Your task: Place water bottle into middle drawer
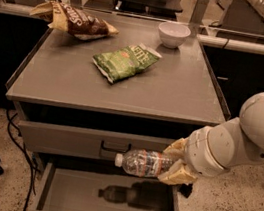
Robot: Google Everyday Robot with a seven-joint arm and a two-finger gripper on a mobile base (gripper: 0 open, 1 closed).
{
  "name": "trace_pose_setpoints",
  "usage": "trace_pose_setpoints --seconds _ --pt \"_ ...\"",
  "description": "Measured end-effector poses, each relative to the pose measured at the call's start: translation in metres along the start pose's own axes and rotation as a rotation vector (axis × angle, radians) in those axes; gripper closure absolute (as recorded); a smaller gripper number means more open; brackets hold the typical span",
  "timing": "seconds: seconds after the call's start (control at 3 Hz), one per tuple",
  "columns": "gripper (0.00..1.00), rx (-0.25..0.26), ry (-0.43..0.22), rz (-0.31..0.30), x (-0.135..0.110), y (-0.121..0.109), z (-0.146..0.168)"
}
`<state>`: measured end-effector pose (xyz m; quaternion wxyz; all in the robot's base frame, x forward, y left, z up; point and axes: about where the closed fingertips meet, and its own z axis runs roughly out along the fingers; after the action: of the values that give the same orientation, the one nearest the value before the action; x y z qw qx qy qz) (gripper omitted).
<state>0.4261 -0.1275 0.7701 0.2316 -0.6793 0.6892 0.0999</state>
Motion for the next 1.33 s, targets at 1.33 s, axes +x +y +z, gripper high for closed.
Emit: trace_pose_setpoints --seconds 1.33 --pt "1.0 0.023 0.053 -0.028 0.065 0.0 0.082"
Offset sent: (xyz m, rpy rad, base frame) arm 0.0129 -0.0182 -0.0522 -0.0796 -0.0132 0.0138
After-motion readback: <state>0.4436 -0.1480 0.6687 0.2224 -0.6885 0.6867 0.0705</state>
